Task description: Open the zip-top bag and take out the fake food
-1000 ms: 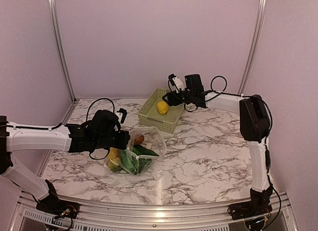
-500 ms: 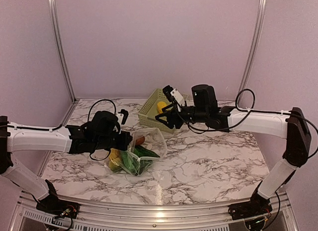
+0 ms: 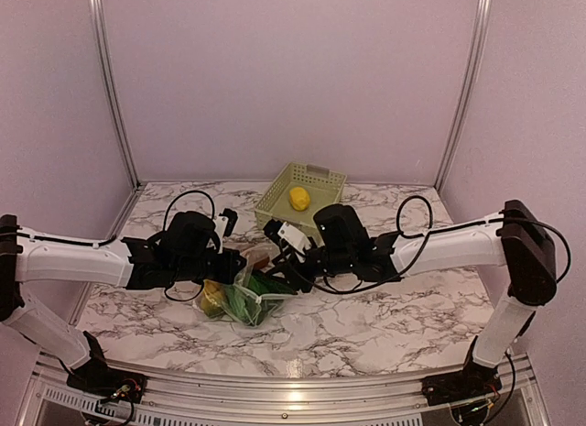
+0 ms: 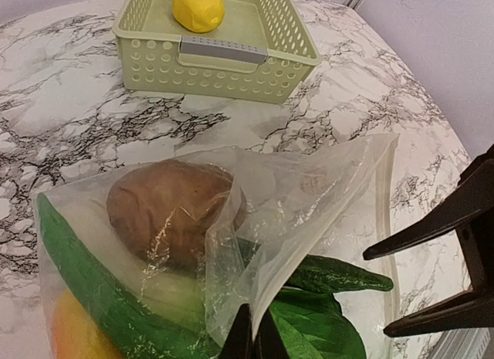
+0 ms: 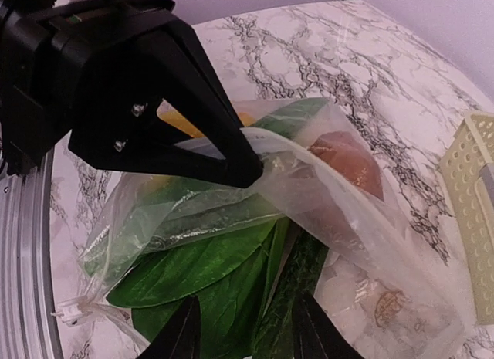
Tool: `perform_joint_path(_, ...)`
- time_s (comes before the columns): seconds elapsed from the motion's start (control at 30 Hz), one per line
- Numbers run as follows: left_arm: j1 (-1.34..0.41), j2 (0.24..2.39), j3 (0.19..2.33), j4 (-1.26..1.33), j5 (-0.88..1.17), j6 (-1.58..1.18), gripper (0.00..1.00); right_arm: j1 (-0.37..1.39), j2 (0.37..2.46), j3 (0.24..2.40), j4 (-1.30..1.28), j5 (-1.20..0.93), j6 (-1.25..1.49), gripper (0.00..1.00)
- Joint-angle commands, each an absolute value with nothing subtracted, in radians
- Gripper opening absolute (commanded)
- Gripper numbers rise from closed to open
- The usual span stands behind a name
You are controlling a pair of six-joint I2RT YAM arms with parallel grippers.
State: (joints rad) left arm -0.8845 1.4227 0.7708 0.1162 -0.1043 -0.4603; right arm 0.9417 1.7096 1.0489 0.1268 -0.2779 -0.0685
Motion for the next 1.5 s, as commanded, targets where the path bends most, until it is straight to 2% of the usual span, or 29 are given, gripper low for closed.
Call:
perform_joint_path(0.0,-0.889,1.394,0.780,0.122,-0.105,-0.470,0.00,0.969,1.776,1.024,0.248,-0.192,-0.064,0.37)
perform_joint_path(0.13,-0.889,1.379,0.795,0.111,-0.101,-0.470,0.00,0.970,1.853,1.040,0.291,-0.155,-0.056,0.39)
perform_joint_path(0.27,-0.889,1.387,0.801,0.093,-0.093,-0.456,0.00,0.969,1.902,1.058,0.280,-0.247,-0.025,0.62)
perform_joint_path(0.37,-0.889,1.399,0.794,0.094,-0.086,-0.453,0.00,0.969,1.910,1.055,0.269,-0.316,0.025,0.84)
perform_joint_path(0.47,-0.891,1.406,0.781,0.110,-0.082,-0.459,0.00,0.969,1.918,1.063,0.250,-0.359,0.088,0.95)
perform_joint_path(0.8,-0.891,1.417,0.771,0.124,-0.090,-0.465,0.00,0.970,2.012,1.089,0.212,-0.311,0.230,0.97)
perform_joint_path(0.97,-0.890,1.418,0.766,0.124,-0.087,-0.464,0.00,0.971,2.031,1.073,0.220,-0.268,0.247,0.92)
perform_joint_path(1.33,-0.890,1.408,0.748,0.127,-0.087,-0.451,0.00,0.946,1.799,1.014,0.155,-0.284,0.190,0.90)
perform_joint_path(1.4,-0.892,1.407,0.745,0.135,-0.087,-0.451,0.00,0.934,1.777,1.008,0.129,-0.270,0.190,0.88)
perform_joint_path(1.47,-0.891,1.410,0.744,0.140,-0.085,-0.453,0.00,0.923,1.765,0.996,0.110,-0.253,0.188,0.82)
